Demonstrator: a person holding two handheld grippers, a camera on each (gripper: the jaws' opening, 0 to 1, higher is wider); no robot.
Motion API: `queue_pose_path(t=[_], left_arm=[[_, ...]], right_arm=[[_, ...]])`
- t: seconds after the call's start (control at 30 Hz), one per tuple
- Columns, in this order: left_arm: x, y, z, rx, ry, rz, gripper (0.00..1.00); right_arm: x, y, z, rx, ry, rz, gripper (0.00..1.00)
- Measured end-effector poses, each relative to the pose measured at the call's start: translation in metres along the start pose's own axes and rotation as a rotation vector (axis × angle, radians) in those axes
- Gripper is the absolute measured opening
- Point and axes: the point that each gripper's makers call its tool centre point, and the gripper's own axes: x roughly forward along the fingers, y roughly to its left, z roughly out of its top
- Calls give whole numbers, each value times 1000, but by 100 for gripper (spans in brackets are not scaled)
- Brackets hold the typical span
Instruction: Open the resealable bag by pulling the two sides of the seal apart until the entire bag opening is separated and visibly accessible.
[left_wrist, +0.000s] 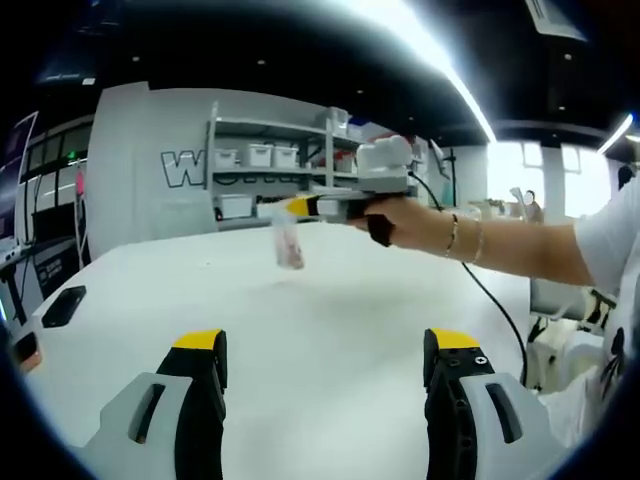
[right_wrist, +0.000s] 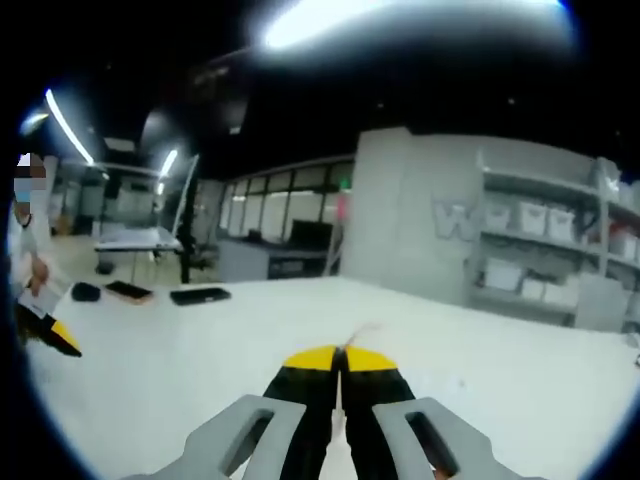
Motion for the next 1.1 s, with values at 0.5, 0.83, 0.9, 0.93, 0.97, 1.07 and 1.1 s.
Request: queue_pose_path(t=[0.5, 0.83, 0.9, 0.93, 0.97, 1.07, 1.1], left_arm=[[-2, 3, -1, 4, 6, -5, 80], [-3, 4, -1, 2, 7, -5, 80], [-3, 4, -2, 2, 8, -7, 80], [-3, 4, -2, 2, 8, -7, 80], [-3, 4, -2, 2, 8, -7, 80], [-3, 4, -2, 2, 7, -6, 80], [-3, 4, -2, 2, 7, -6, 80]], right_arm=[[-32, 27, 6, 36, -49, 66, 0], [-53, 40, 13, 41, -82, 90, 0], [-57, 42, 14, 44, -89, 94, 0], [-59, 43, 15, 44, -92, 95, 0], [-60, 44, 15, 45, -95, 96, 0], [-66, 48, 16, 47, -103, 105, 0], [-68, 49, 15, 48, -103, 108, 0]])
